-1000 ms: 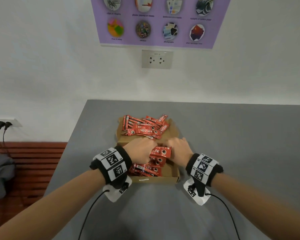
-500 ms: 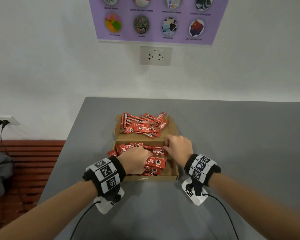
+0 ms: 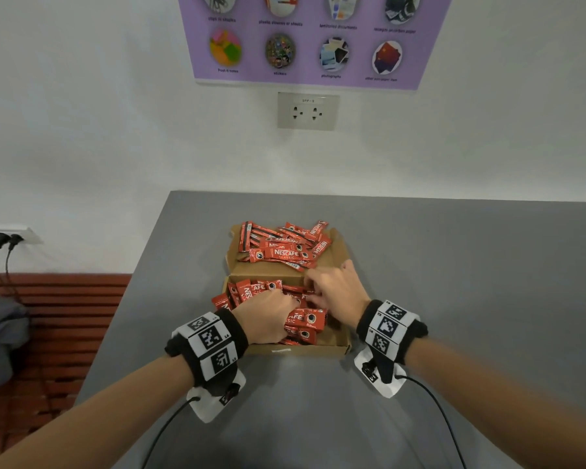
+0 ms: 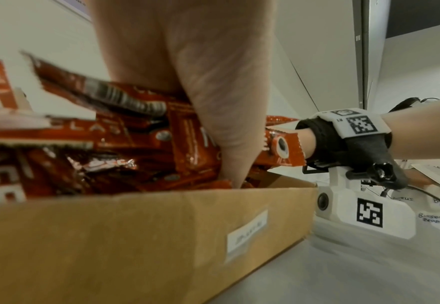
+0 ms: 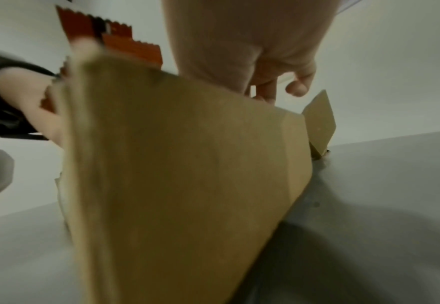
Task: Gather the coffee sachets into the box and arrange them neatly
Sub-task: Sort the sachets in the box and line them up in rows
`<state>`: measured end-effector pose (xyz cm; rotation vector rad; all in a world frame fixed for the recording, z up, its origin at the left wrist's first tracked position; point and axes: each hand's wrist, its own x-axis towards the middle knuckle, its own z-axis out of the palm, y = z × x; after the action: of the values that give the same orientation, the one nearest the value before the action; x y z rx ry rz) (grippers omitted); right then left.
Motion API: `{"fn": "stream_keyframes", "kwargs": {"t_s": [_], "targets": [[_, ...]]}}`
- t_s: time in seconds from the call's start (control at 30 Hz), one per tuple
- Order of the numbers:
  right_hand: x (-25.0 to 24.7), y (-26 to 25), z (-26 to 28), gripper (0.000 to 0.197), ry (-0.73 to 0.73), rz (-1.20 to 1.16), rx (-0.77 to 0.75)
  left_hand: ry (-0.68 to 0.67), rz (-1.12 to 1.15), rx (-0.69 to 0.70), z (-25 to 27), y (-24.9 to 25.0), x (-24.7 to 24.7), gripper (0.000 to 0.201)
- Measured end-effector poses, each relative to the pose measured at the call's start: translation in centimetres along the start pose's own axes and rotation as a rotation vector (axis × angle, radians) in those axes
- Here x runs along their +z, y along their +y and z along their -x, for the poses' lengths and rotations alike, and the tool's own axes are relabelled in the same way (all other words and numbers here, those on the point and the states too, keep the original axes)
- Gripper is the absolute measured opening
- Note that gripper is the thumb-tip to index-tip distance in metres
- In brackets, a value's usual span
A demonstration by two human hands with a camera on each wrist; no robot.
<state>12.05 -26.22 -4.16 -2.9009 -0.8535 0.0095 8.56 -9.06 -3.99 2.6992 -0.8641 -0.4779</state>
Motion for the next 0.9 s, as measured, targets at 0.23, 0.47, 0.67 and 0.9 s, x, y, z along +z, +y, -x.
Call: {"fn": "stream_keyframes", "kwargs": {"t_s": [0.23,0.47,0.67,0.9], "targets": [[0.3,-0.1,0.0,0.02,-0.067,0.152,0.019,-0.003,0.035,-0.006,0.2,0.1,-0.1,0.028],[0.6,-0.2,-0.2,0.018,-0.098,0.102,0.047,0.014,0.055,-0.017,0.3,0.1,0.1,0.025],[0.8,-0.3,-0.1,0.014,-0.089,0.109,0.054,0.058,-0.03,-0.019,0.3,0.8,0.1,0.034],[0.3,-0.1,0.0,0.013,-0.11,0.093,0.078,0.209,-0.037,-0.079,0.7,1.6,-1.0,0.026]]}}
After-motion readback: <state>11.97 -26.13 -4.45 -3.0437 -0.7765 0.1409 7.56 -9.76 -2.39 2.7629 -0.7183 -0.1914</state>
